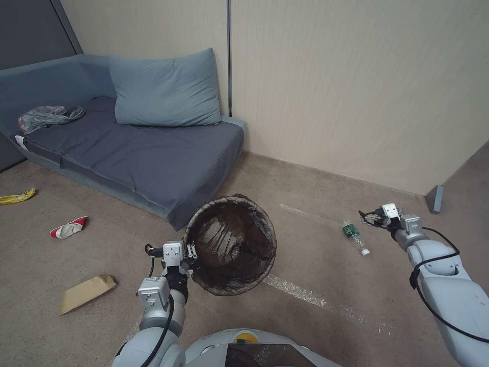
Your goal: Pick up the trash bin, then pick up the garbage from the floor and place it into the trash bin.
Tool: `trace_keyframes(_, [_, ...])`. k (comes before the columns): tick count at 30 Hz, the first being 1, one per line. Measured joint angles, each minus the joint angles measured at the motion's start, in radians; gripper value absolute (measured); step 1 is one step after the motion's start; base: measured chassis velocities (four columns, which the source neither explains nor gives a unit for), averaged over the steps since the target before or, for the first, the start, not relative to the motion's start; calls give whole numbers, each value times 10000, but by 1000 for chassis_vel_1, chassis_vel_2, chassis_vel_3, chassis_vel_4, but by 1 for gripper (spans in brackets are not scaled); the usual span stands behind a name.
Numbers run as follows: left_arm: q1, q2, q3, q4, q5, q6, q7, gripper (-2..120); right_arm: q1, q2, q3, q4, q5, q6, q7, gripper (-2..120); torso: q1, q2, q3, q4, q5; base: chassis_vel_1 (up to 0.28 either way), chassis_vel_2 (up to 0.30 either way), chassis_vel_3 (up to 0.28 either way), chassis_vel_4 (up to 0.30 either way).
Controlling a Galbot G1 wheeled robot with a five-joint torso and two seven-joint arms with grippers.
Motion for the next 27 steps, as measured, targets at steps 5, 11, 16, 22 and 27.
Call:
trace_keyframes(5, [2,-11,37,4,34,-19,-10,0,295,-89,-218,-585,-205,131,-372,100,0,0,0,3,-1,0,0,0,0])
trace_keyframes(11, [4,-9,99,36,71,-25,-15,0,447,-111,-334,-1118,-449,342,-851,100,0,0,-1,1,0,0,0,0,0])
trace_keyframes(16, [30,-1,128,41,112,-28,-23,0,626,-139,-498,-1876,-606,590,-1103,100,0,0,0,0,-1,0,0,0,0])
trace_keyframes(22, [108,3,168,25,213,-40,-29,0,1127,-37,-672,-3094,-847,772,-1364,100,0,0,0,3,-1,0,0,0,0])
trace_keyframes(27, [184,16,158,17,272,-55,-33,0,1464,67,-786,-3874,-801,823,-1426,100,-1,0,0,0,-1,0,0,0,0])
